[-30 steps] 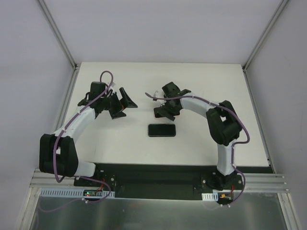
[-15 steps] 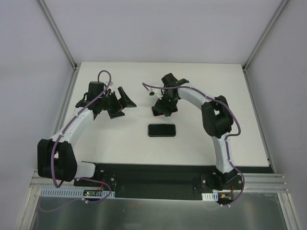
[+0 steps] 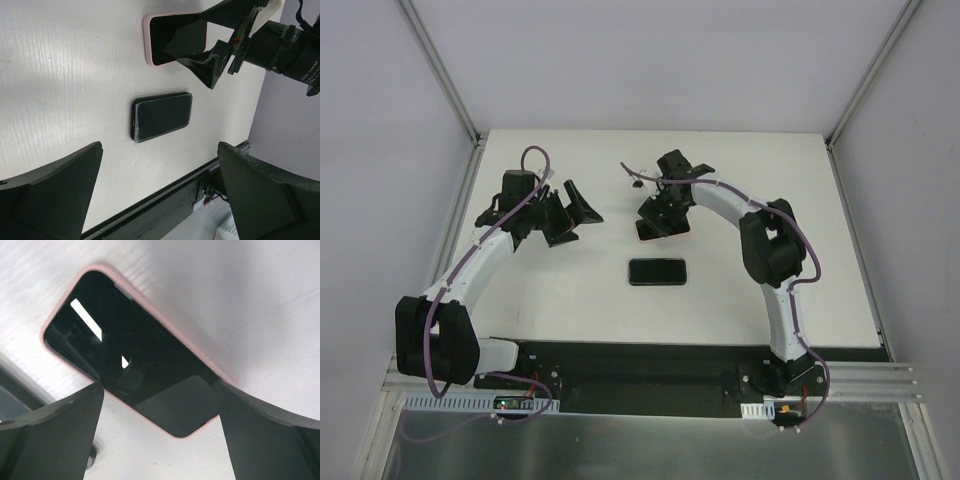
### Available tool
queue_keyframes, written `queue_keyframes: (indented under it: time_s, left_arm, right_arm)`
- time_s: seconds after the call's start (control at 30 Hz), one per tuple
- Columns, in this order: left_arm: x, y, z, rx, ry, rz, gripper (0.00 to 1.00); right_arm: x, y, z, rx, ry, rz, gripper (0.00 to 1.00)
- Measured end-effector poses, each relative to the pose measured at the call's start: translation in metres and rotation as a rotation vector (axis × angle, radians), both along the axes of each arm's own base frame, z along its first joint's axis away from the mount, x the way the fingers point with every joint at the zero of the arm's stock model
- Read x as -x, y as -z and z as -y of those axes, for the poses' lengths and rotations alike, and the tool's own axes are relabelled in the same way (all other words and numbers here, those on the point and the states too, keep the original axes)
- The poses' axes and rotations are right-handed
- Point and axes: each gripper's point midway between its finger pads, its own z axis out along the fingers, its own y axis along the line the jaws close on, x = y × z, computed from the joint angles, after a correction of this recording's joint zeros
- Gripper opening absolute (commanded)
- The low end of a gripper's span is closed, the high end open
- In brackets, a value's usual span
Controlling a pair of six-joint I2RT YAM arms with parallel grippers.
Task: Take the phone out of the phone case
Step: Pick up the phone at the center of the board.
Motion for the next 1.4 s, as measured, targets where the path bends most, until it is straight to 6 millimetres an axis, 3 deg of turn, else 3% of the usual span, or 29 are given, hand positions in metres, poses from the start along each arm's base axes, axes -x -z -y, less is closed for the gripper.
queue_keyframes:
  time_s: [0.17, 0.37, 0.43, 0.57, 0.77, 0.97, 1.27, 1.4]
  left_arm:
    - [0.000, 0.000, 0.000, -0.001, -0.001, 0.001, 0.99]
    - [0.003, -0.004, -0.001, 0.000, -0.001, 0.011, 0.99]
    - [0.004, -0.004, -0.001, 0.000, -0.001, 0.013, 0.99]
    - [0.005, -0.003, -0.001, 0.000, -0.001, 0.008, 0.99]
    - [0.005, -0.003, -0.001, 0.000, -0.001, 0.006, 0.99]
    - [0.006, -0.003, -0.001, 0.000, -0.001, 0.004, 0.99]
    - [0.008, 0.002, -0.001, -0.002, 0.000, -0.007, 0.99]
    - [0.008, 0.002, -0.001, -0.002, 0.002, -0.007, 0.99]
  right_arm:
    - [-0.020, -0.015, -0.009, -0.077, 0.123, 0.037, 0.96]
    - [-0.073, -0.060, -0.035, -0.287, 0.284, 0.089, 0.96]
    - [-0.079, -0.059, -0.038, -0.326, 0.325, 0.064, 0.96]
    - [-0.078, -0.037, -0.033, -0.362, 0.419, -0.047, 0.96]
    - [-0.062, -0.007, -0.019, -0.368, 0.552, -0.202, 0.96]
    - [-0.052, -0.007, -0.017, -0.399, 0.587, -0.271, 0.96]
    - [0.011, -0.005, -0.001, -0.357, 0.581, -0.346, 0.96]
    - [0.031, -0.001, 0.001, -0.287, 0.559, -0.304, 0.96]
